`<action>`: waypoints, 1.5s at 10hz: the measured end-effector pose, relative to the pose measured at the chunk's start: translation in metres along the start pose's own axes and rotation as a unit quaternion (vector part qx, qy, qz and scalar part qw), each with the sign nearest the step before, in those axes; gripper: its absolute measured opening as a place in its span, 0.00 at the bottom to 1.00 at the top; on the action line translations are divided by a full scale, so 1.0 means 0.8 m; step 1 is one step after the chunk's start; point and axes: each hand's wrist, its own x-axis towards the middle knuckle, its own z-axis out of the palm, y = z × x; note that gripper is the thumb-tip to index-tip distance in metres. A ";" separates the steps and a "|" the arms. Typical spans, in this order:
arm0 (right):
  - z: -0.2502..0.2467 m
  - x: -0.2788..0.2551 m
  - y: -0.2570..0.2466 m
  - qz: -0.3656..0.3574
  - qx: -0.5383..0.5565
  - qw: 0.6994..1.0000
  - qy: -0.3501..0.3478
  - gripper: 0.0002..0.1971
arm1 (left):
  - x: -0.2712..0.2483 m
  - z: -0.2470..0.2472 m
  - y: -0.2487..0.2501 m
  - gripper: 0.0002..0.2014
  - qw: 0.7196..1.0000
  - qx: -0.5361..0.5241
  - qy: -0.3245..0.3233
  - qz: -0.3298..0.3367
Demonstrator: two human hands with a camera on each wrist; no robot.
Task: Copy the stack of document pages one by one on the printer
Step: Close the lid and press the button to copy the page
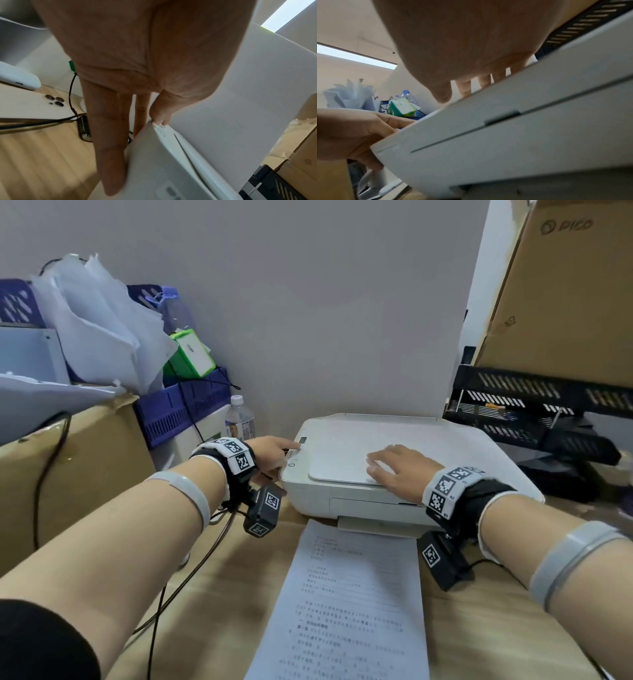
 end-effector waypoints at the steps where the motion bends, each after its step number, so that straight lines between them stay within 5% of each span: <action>1: 0.022 -0.002 0.006 0.000 -0.034 0.999 0.023 0.28 | -0.003 0.005 -0.002 0.30 1.000 -0.020 0.006 -0.003; 15: 0.030 -0.007 0.007 0.004 -0.051 0.998 0.040 0.28 | 0.026 0.004 -0.009 0.29 0.999 0.027 0.020 -0.016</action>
